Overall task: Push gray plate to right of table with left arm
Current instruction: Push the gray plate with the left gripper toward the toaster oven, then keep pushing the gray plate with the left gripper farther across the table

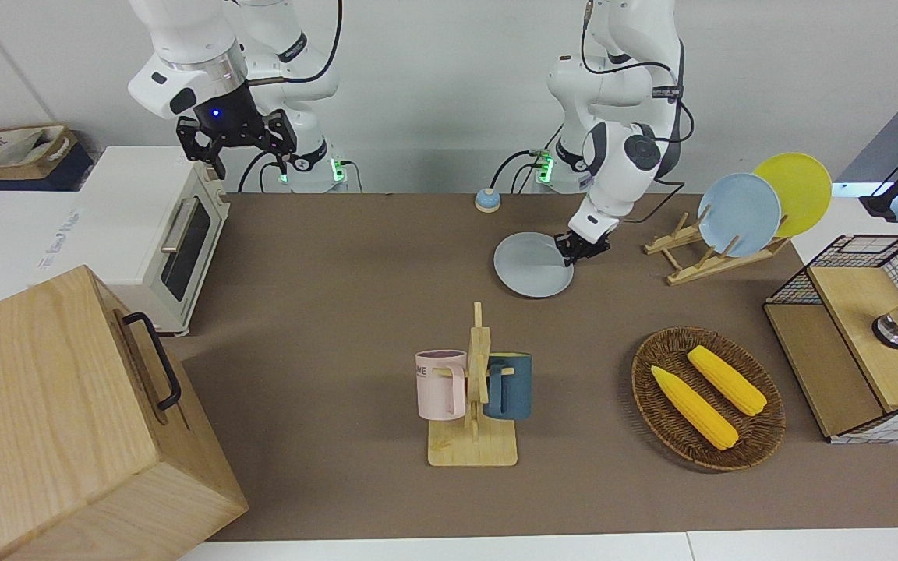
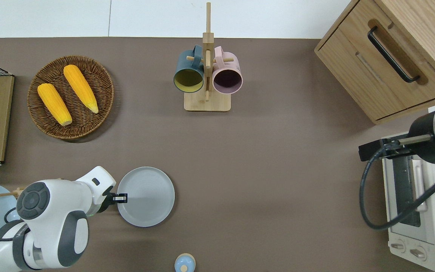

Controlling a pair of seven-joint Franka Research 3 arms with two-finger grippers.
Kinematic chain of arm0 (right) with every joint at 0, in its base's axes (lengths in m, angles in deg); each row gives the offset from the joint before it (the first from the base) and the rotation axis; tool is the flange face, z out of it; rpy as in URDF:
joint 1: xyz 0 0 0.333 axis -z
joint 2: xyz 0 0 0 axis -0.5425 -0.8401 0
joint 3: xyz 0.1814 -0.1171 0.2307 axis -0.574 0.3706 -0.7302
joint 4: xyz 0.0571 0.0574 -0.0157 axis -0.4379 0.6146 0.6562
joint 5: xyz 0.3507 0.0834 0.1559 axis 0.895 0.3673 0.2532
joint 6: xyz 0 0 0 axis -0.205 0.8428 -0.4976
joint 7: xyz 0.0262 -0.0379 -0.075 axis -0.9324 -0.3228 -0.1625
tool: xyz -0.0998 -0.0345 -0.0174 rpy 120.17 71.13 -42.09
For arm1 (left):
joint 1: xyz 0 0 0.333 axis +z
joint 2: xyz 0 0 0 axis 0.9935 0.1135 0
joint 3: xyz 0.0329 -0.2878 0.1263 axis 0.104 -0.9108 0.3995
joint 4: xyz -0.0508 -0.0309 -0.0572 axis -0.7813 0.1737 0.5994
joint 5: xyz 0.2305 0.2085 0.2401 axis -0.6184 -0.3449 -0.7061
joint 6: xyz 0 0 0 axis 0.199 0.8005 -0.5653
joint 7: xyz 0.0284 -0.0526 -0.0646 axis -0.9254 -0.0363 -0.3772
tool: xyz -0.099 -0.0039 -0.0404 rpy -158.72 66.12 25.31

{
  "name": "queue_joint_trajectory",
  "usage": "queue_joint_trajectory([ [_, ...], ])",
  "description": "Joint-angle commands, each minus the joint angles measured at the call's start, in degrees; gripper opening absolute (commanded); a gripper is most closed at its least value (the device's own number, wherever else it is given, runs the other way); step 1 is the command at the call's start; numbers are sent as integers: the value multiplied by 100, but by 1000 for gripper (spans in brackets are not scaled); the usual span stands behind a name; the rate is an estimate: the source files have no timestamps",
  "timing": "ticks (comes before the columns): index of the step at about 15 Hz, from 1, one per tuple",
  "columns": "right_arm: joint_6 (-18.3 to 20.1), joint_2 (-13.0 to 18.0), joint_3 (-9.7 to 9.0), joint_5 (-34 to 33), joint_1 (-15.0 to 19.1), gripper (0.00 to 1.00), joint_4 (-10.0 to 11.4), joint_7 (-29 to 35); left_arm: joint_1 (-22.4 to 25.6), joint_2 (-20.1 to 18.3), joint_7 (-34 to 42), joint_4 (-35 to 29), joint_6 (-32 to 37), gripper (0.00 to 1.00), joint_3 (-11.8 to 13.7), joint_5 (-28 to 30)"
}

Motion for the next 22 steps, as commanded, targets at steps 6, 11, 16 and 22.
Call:
queue_joint_trajectory([
  [6,69,43,-32,46,64,983,3,-14,-1676,902,-2198,913,-297,0,-247,120],
  [11,69,43,-23,46,64,983,-6,-15,-1738,1623,-3149,1863,-279,0,-924,85],
  [16,69,43,-32,55,64,983,3,-15,-1773,2098,-3712,2531,-262,0,-1381,-29],
  [22,69,43,-32,46,64,983,-5,-14,-2133,2854,-4318,3366,-262,0,-1390,-389],
])
